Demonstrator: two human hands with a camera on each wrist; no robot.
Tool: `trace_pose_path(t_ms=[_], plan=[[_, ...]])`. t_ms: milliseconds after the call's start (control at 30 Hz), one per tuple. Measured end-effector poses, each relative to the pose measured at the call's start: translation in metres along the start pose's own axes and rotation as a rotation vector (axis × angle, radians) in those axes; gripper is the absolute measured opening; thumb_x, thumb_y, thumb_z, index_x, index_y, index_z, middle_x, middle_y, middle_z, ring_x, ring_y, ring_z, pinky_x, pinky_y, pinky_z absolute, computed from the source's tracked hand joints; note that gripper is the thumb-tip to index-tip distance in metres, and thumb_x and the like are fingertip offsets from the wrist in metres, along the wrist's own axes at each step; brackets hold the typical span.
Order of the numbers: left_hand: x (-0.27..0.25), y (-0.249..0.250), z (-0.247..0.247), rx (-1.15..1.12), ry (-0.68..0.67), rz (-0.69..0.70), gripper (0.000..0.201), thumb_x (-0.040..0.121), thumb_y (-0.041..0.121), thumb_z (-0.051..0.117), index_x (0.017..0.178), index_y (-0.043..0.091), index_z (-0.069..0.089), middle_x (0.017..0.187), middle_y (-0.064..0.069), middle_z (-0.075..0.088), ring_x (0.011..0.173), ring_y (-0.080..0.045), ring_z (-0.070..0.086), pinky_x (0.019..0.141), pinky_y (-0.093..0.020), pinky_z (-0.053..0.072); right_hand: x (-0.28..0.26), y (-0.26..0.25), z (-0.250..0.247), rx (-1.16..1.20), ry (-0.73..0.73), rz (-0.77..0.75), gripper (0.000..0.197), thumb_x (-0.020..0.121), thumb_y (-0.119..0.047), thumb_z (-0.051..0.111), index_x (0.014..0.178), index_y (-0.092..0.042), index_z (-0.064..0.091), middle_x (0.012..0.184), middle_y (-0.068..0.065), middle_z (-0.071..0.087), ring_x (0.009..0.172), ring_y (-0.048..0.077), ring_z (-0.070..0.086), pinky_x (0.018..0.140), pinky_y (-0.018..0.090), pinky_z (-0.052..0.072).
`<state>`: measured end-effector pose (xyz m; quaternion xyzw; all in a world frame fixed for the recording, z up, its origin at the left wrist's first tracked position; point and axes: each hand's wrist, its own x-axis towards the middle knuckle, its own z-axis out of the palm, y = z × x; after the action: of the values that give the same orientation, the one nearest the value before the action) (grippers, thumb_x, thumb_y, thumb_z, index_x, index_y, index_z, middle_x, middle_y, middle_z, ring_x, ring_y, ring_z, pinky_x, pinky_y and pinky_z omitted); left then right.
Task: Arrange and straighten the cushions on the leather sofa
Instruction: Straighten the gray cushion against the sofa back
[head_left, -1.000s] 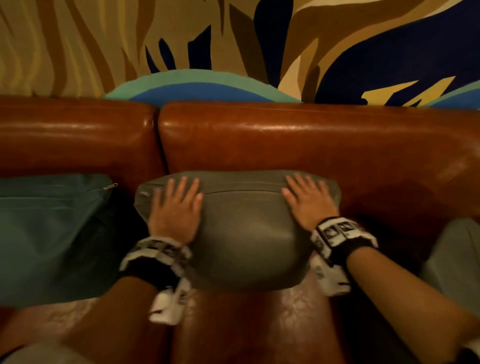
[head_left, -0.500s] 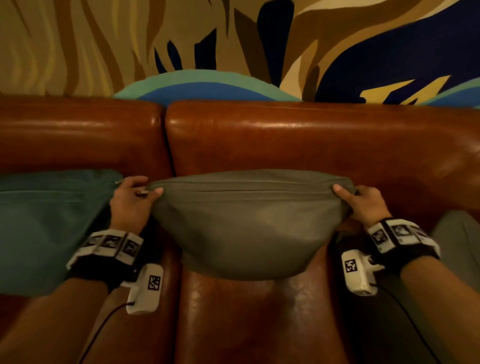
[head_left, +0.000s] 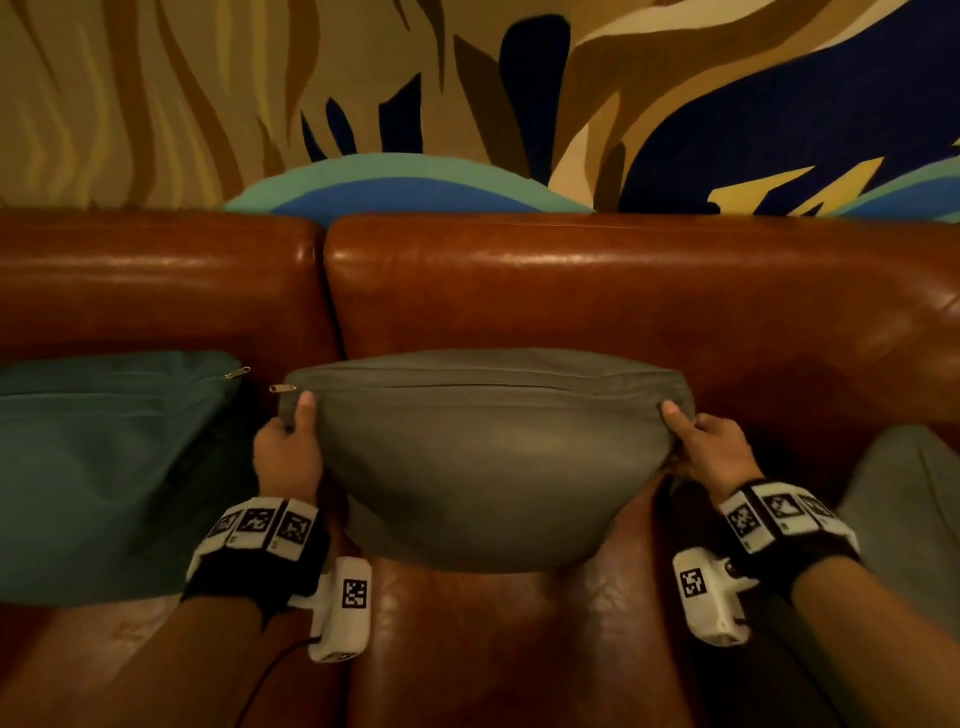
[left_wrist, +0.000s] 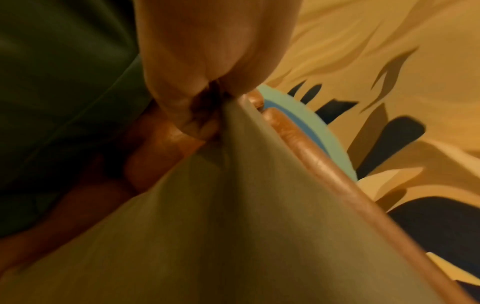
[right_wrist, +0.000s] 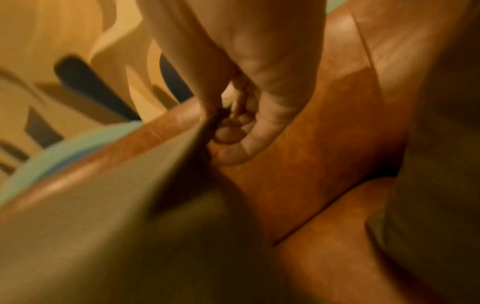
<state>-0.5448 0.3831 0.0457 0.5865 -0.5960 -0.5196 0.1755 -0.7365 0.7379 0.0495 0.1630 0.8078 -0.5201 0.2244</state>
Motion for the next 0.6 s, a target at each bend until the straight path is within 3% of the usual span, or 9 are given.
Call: trace_pose_path(t_ms=[67,133,200,233,267,333,433,533,600], plan=[[0.007,0.004,0.0,-0.024,0.001,-0.068,0.058,0.089,0.048,0.057,0.13,0.008,0.05,0.127,-0.012,0.056,0.115,-0.029,0.053,0.101,-0.047,0.043,0.004,-0.009,0.003,0.035,-0.022,0.051,0.032,0.09,-0.036,0.068,0.092,-0.005,0.059,0.11,0.021,0.067,0.098,0.037,0.066,0.068,0.045,0.057],[0.016,0.015,0.001,-0.093,-0.018,-0.135,0.075,0.074,0.064,0.058,0.131,0.016,0.052,0.129,-0.008,0.057,0.114,-0.029,0.054,0.1,-0.051,0.044,0.01,-0.024,0.005,0.059,0.012,0.073,0.046,0.09,-0.045,0.064,0.112,-0.006,0.057,0.114,0.014,0.064,0.102,0.034,0.062,0.067,0.038,0.054],[0.02,0.028,0.003,-0.037,-0.032,-0.122,0.093,0.062,0.078,0.054,0.129,0.013,0.056,0.128,-0.011,0.059,0.115,-0.032,0.056,0.102,-0.05,0.042,0.015,-0.038,0.005,-0.108,0.048,0.016,0.063,0.091,-0.057,0.055,0.12,-0.001,0.062,0.12,0.018,0.064,0.109,0.037,0.06,0.081,0.041,0.053],[0.02,0.031,0.004,0.017,-0.038,-0.088,0.09,0.069,0.075,0.054,0.128,0.008,0.057,0.129,-0.015,0.059,0.116,-0.036,0.055,0.104,-0.047,0.041,0.014,-0.041,0.004,-0.201,0.06,-0.032,0.068,0.092,-0.061,0.05,0.122,-0.001,0.063,0.125,0.02,0.063,0.115,0.038,0.058,0.09,0.042,0.049],[0.021,0.033,0.004,0.064,-0.035,-0.039,0.08,0.081,0.067,0.053,0.126,0.001,0.058,0.128,-0.02,0.058,0.117,-0.039,0.054,0.104,-0.044,0.04,0.014,-0.043,0.004,-0.271,0.074,-0.054,0.074,0.09,-0.067,0.046,0.121,-0.003,0.064,0.125,0.021,0.062,0.117,0.037,0.057,0.094,0.042,0.044],[0.027,0.028,0.005,0.115,-0.027,0.0,0.062,0.092,0.05,0.053,0.118,-0.005,0.061,0.122,-0.025,0.06,0.113,-0.041,0.056,0.101,-0.046,0.043,0.021,-0.037,0.002,-0.29,0.056,-0.049,0.081,0.076,-0.084,0.046,0.101,-0.01,0.066,0.106,0.016,0.061,0.105,0.034,0.059,0.086,0.043,0.043],[0.026,0.017,0.01,0.107,-0.045,-0.11,0.058,0.093,0.044,0.054,0.123,-0.005,0.056,0.126,-0.023,0.057,0.116,-0.04,0.054,0.103,-0.047,0.041,0.028,-0.026,0.002,-0.28,0.077,-0.031,0.05,0.091,-0.06,0.051,0.088,-0.012,0.063,0.097,0.013,0.06,0.091,0.031,0.058,0.088,0.05,0.048],[0.027,0.013,0.011,0.11,-0.024,-0.14,0.065,0.095,0.049,0.047,0.126,-0.007,0.052,0.132,-0.026,0.053,0.12,-0.042,0.05,0.105,-0.045,0.037,0.024,-0.028,0.004,-0.214,0.071,0.008,0.047,0.096,-0.049,0.051,0.092,-0.005,0.065,0.099,0.015,0.062,0.093,0.032,0.059,0.093,0.047,0.049],[0.031,0.014,0.008,0.148,-0.038,-0.065,0.06,0.097,0.048,0.043,0.108,-0.008,0.061,0.123,-0.029,0.057,0.114,-0.043,0.053,0.102,-0.045,0.039,0.023,-0.029,0.002,-0.216,0.056,-0.02,0.05,0.096,-0.052,0.05,0.081,-0.007,0.065,0.096,0.015,0.065,0.093,0.033,0.062,0.095,0.049,0.05]])
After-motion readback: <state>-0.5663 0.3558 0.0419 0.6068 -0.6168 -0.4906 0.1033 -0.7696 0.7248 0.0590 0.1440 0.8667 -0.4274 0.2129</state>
